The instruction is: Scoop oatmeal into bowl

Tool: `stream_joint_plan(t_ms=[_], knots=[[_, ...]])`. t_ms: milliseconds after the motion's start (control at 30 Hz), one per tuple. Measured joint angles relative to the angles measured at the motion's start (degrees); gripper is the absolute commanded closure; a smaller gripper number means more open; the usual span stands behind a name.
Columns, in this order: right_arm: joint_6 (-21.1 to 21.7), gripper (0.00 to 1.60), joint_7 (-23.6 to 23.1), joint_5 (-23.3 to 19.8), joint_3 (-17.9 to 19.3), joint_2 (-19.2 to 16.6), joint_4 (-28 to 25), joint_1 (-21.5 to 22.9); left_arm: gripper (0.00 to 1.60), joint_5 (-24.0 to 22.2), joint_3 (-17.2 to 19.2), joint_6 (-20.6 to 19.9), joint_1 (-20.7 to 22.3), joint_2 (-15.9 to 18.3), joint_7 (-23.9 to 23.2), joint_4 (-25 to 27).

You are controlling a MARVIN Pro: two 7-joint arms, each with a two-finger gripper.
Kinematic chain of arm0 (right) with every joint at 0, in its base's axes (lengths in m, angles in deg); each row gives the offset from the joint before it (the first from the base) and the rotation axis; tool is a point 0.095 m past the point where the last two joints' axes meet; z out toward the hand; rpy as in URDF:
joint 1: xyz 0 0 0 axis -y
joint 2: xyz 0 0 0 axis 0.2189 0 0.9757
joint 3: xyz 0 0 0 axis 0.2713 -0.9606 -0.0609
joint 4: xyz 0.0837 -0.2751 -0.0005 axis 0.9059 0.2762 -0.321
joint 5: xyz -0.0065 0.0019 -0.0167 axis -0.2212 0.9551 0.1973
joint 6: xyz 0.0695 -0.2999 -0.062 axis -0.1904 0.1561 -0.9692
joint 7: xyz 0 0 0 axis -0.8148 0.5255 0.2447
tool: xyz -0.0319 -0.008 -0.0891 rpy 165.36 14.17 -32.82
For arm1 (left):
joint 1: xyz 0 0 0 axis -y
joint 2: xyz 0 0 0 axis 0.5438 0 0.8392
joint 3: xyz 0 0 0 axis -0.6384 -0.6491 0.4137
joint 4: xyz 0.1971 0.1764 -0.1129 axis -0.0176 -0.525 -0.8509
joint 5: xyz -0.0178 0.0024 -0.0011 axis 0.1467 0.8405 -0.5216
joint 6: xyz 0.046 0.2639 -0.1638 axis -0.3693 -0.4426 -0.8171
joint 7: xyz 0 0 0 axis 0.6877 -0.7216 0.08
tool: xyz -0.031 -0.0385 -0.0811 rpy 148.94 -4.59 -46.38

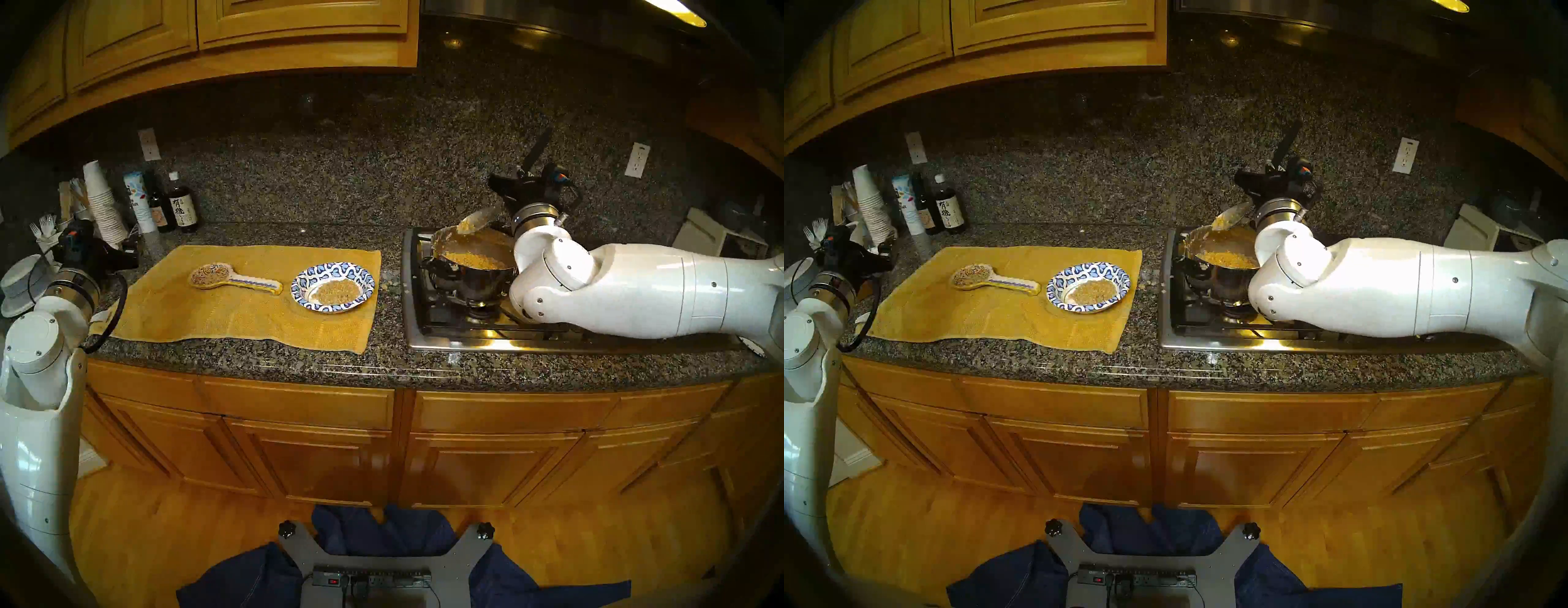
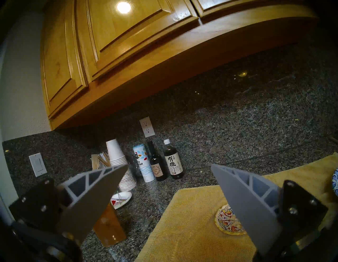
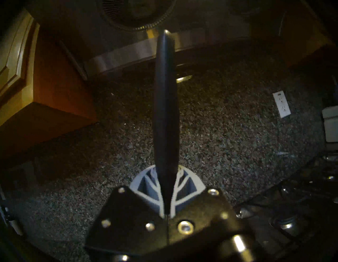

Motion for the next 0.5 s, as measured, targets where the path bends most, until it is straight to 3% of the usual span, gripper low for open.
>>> stream_joint_plan(t_ms=[267,500], knots=[[3.36,1.6,2.64,-3.14,-5.58,-5.57,-7.22,1.54,0.0,-0.05,0.0,0.01,-0.01,0.05,0.06,0.03],[7.56,1.6,6.16,-3.99,-6.9,-9.76,-13.89,3.79,0.0,-0.07,0.04,0.03,-0.01,0.1,0.08,0.06]])
